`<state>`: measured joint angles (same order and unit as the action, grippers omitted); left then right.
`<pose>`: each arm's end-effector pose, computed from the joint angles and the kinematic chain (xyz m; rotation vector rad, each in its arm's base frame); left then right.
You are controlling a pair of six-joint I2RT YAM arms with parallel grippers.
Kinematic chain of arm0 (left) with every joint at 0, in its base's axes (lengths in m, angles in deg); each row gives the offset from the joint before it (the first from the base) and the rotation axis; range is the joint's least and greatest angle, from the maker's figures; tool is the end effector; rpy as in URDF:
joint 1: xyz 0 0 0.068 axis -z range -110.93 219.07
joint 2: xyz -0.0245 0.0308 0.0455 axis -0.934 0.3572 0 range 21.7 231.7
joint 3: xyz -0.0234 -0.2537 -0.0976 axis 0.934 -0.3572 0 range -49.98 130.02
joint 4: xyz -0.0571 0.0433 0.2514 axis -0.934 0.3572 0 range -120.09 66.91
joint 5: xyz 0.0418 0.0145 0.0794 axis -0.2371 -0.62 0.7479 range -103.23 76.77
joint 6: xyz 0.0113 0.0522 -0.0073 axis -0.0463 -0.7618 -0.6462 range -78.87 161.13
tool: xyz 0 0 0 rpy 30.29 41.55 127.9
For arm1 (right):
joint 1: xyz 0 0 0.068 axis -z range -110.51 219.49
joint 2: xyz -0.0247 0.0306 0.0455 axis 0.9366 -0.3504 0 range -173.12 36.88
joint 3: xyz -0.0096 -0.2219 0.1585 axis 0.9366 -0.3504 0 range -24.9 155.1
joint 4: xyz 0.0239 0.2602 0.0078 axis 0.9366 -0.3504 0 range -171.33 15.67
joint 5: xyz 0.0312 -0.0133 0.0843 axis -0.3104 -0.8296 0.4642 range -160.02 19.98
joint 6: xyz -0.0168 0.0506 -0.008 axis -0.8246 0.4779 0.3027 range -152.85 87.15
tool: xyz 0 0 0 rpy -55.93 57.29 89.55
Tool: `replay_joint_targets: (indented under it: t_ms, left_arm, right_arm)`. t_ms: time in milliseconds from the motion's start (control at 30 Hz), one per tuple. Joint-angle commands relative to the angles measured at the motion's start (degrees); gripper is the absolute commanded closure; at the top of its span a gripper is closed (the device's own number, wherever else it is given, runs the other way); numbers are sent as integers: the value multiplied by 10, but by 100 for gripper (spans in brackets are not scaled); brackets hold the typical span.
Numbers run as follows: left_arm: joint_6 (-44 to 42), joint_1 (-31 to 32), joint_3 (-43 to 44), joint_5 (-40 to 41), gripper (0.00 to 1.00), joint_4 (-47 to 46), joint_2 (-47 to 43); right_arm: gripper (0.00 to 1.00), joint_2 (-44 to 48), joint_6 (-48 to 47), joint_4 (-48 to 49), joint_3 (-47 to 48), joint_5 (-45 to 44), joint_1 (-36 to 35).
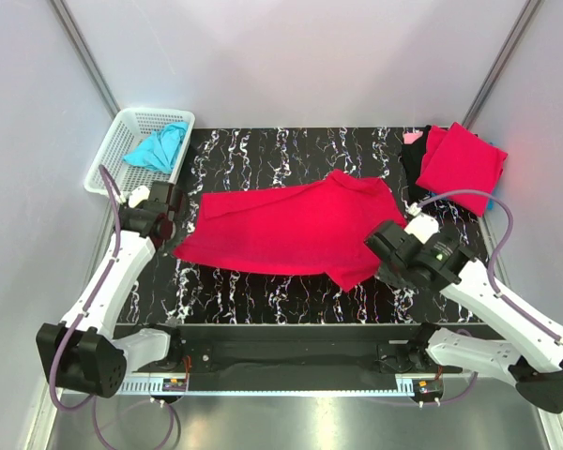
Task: Fold and stack the t-shirts
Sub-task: Fold the tshirt
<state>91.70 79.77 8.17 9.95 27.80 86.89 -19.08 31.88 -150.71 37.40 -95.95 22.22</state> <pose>0.2040 -0.0243 0.2860 -0.9827 2.3671 0.1619 0.1100 0.0961 0.3193 0.4940 2.5308 0.0439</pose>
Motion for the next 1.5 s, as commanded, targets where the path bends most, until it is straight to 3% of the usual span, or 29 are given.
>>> replay_joint_targets:
  t_ms: [0,200,633,1367,1433,1467]
  left_arm:
    - [-8,-5,49,20,100,-7,22]
    - [-8,-5,93,6,100,-12,70]
    - [-9,-5,95,6,100,-35,136]
    - [-36,-5,181,-11,100,-93,334]
    - [-46,-5,188,-23,94,-108,345]
    - [-47,-5,190,-22,84,-116,347]
  right_arm:
    - [100,-21,-22,-15,52,-71,-5]
    - [100,-77,-70,35,63,-67,13]
    - [100,-147,-257,199,26,41,202]
    - [100,-297,-319,327,26,106,286]
    - [100,-316,-322,333,33,105,291]
    - [89,-324,-325,337,36,102,291]
